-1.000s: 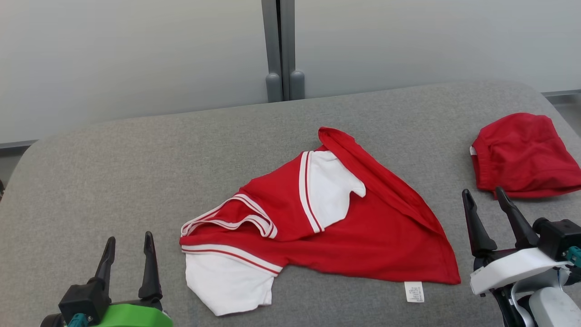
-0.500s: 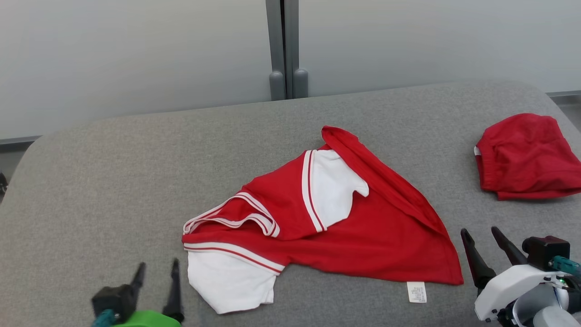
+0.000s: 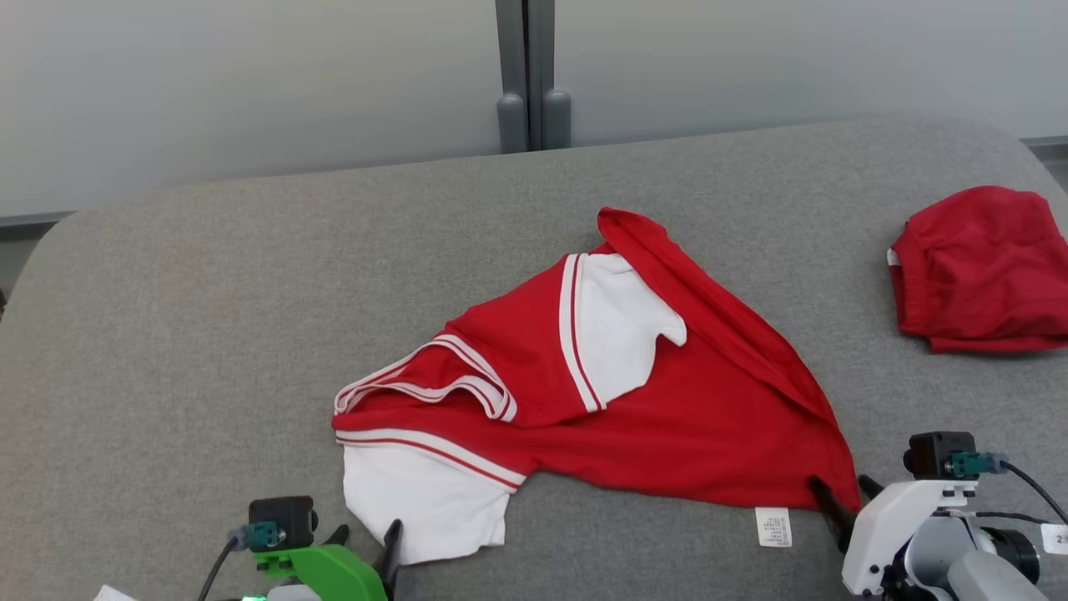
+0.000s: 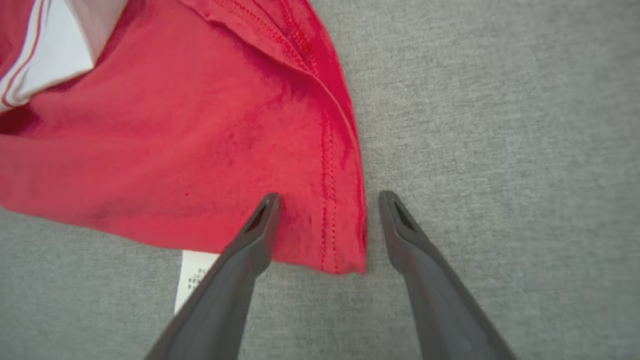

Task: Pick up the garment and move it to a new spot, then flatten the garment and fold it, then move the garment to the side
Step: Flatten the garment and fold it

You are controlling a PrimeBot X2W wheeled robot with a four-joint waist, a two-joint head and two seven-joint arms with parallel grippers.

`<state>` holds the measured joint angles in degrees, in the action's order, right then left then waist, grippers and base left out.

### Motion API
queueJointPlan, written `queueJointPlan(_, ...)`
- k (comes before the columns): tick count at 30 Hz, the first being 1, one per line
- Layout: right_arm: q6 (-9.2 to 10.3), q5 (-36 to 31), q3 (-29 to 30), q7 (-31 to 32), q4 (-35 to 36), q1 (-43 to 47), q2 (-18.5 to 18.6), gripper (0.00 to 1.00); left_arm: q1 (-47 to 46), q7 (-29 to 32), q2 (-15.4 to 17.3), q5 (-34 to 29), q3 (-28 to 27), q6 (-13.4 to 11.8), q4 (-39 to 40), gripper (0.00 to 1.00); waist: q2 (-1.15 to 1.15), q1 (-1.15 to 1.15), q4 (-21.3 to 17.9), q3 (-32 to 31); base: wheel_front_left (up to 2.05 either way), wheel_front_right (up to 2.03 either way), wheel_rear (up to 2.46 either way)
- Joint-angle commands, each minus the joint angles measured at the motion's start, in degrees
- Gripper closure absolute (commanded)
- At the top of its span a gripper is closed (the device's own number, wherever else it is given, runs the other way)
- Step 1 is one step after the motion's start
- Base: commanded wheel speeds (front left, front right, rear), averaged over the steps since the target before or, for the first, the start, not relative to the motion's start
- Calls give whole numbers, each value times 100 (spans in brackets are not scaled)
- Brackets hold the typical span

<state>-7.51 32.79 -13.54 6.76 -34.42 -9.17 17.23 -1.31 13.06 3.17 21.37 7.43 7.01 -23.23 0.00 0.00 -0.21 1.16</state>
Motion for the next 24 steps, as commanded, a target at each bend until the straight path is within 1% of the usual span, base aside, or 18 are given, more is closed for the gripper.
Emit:
queueJointPlan(1, 5, 84, -81, 55, -117, -108, -17, 0, -159, 78, 19, 30, 20, -29, -165, 0, 0, 0, 18, 90, 0, 0, 0)
queueJointPlan(5, 2, 242, -341, 239, -369, -258, -111, 0, -395, 399, 7, 69, 153, -40, -695, 0, 0, 0, -14, 153, 0, 0, 0)
queueJointPlan(6, 1, 290, -420, 292, -407, -279, -123, 11, -459, 392, 2, 117, 167, -31, -767, 0, 0, 0, -25, 164, 0, 0, 0)
queueJointPlan(7, 1, 340, -494, 321, -425, -294, -138, 43, -505, 368, -2, 170, 187, -21, -814, 0, 0, 0, -34, 170, 0, 0, 0)
queueJointPlan(8, 0, 405, -579, 350, -428, -301, -139, 61, -541, 359, -7, 204, 228, -5, -860, 5, 0, 0, -43, 172, 0, 0, 0)
queueJointPlan(9, -2, 453, -636, 332, -416, -310, -127, 100, -563, 329, -11, 232, 261, 5, -879, 39, 0, 0, -48, 172, 0, 0, 0)
queueJointPlan(10, -3, 512, -694, 266, -395, -316, -108, 100, -589, 259, -15, 259, 279, 11, -870, 87, 0, 0, -52, 169, 0, 0, 0)
queueJointPlan(11, -3, 551, -722, 181, -368, -326, -84, 100, -593, 218, -16, 276, 292, 16, -862, 100, 0, 0, -54, 165, 0, 0, 0)
queueJointPlan(13, 2, 656, -737, -40, -297, -351, -7, 100, -595, 78, 7, 325, 287, 17, -764, 100, 0, 0, -50, 146, 0, 0, 0)
queueJointPlan(17, 2, 1132, -692, -501, 39, -342, 62, 100, -513, -145, 164, 411, 229, 33, -354, 100, 0, 0, -27, 104, 0, 0, 0)
queueJointPlan(21, 2, 1779, -667, -746, 589, -288, 191, 100, -452, -204, 329, 508, 135, 40, 249, 100, 0, 0, -9, 137, 0, 0, 0)
queueJointPlan(24, 2, 2283, -656, -829, 1109, -433, 307, 100, -604, -101, 509, 510, 132, 45, 723, 100, 0, 0, -14, 281, 0, 0, 0)
